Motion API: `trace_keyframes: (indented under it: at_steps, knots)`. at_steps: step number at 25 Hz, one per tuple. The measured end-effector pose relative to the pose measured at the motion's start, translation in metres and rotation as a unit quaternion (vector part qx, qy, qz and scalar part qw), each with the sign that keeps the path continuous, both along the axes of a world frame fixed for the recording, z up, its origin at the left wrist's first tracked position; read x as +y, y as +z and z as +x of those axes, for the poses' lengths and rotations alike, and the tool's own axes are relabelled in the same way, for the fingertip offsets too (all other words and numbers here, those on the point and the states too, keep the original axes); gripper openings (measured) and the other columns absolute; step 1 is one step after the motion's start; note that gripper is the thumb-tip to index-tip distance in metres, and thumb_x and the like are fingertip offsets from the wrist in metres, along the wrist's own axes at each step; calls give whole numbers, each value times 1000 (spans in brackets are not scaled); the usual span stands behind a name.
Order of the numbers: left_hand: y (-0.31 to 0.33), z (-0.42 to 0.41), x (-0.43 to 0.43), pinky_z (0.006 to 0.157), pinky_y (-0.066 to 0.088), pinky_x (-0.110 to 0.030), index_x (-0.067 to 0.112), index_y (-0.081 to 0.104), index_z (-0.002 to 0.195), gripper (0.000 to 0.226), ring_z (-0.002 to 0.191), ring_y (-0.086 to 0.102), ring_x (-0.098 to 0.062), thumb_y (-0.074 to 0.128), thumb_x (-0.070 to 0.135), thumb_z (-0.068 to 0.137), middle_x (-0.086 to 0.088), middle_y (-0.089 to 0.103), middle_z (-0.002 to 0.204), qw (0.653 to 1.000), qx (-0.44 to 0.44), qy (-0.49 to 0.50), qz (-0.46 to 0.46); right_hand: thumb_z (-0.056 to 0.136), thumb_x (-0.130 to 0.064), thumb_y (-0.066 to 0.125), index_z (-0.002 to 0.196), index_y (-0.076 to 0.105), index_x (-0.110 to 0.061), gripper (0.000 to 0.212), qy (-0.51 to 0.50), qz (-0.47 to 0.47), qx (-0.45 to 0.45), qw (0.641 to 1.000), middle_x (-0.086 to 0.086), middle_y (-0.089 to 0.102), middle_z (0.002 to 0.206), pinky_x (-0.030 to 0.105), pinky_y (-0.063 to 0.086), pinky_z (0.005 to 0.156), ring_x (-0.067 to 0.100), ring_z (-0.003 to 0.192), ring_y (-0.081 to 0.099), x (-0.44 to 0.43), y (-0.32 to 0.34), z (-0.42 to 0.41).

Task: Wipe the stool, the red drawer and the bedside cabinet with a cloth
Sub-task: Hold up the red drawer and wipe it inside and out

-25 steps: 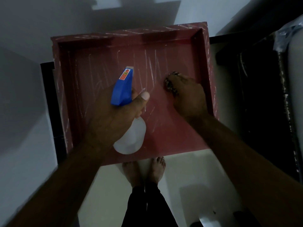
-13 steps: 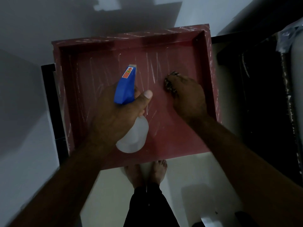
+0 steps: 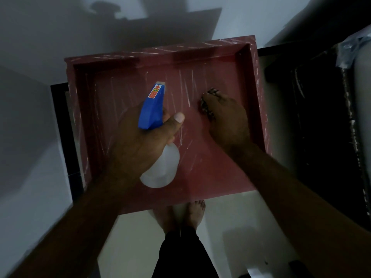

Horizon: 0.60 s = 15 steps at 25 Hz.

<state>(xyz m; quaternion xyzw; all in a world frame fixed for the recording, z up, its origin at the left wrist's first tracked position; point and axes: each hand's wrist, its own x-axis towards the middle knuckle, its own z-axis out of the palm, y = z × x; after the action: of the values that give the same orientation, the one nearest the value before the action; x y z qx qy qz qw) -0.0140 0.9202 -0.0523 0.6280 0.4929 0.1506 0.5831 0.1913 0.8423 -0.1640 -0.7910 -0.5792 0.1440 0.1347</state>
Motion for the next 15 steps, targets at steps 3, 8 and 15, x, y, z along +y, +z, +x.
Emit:
trace_keyframes:
  at_steps: [3,8,15]
  knots:
    - [-2,-1,3,78,60,-47,0,58,89,40,69,72,-26,73,37,90,-17,68,71,1000,9,14,0,85,1,63,141,59,-14,58,77,-4,8,997,9,63,143,49,56,89,32,133,55,0,4,-23]
    - [-3,-2,5,78,62,-43,4,60,91,38,71,73,-23,74,39,89,-12,70,72,999,26,25,-5,84,1,66,141,59,-15,60,14,0,7,1000,11,63,142,51,55,97,34,127,60,3,-3,4]
    - [2,-2,6,77,60,-32,4,59,89,35,73,72,-28,73,37,89,-17,69,72,999,38,22,5,82,2,66,141,59,-14,62,129,-3,-7,992,11,63,142,49,57,88,34,131,58,7,3,-22]
